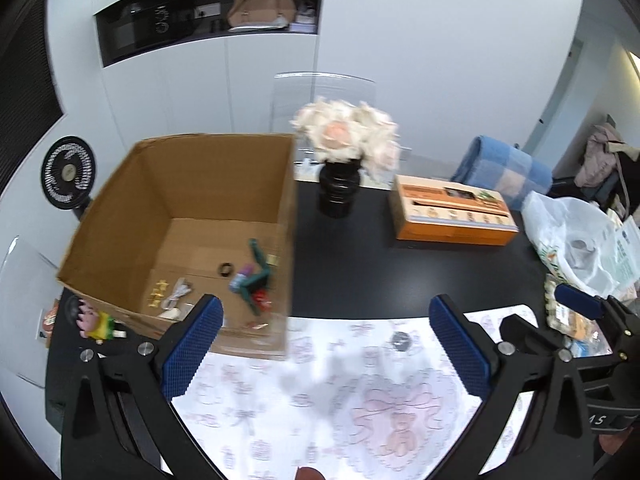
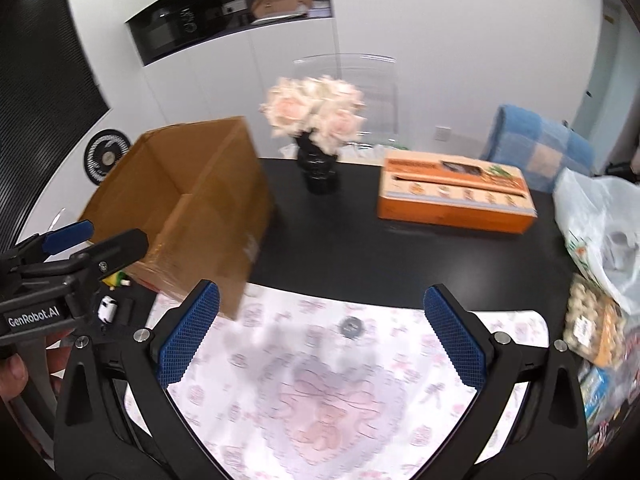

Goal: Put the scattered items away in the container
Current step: 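Move the right tool back over the mat toward the metal round cap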

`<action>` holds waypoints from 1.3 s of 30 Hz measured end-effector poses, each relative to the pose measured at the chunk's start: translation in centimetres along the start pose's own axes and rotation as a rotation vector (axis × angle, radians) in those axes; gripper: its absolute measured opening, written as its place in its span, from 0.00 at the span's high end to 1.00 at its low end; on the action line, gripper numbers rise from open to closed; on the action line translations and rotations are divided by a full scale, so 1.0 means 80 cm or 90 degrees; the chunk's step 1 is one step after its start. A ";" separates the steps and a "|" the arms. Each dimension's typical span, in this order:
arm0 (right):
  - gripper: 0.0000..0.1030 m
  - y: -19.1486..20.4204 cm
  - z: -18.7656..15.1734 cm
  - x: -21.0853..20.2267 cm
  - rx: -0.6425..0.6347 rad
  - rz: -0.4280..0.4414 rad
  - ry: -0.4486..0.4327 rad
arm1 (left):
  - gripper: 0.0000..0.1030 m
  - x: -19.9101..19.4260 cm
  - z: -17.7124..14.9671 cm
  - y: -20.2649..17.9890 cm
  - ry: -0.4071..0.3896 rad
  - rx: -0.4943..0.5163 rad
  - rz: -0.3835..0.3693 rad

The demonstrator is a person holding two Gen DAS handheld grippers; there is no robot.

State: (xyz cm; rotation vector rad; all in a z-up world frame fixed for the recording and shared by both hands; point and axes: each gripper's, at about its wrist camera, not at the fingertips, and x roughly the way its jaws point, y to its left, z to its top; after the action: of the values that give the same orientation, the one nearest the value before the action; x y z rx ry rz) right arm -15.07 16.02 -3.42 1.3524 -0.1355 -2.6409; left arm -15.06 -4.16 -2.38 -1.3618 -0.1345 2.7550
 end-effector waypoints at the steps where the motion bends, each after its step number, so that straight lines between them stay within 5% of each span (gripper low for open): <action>1: 0.00 -0.011 -0.005 -0.001 0.007 -0.004 0.000 | 0.00 0.002 -0.003 -0.011 0.000 0.007 -0.002; 13: 0.00 -0.078 -0.068 0.031 0.035 -0.027 0.052 | 0.00 0.042 -0.060 -0.061 0.024 0.026 0.013; 39: 0.00 -0.041 -0.127 0.176 -0.016 -0.007 0.137 | 0.00 0.145 -0.158 0.016 0.095 -0.068 0.049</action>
State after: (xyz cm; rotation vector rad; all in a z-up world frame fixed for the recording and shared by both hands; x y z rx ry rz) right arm -15.25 16.51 -21.05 1.6214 -0.0669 -2.4760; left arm -12.10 -3.71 -19.33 -1.6259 -0.2297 2.7302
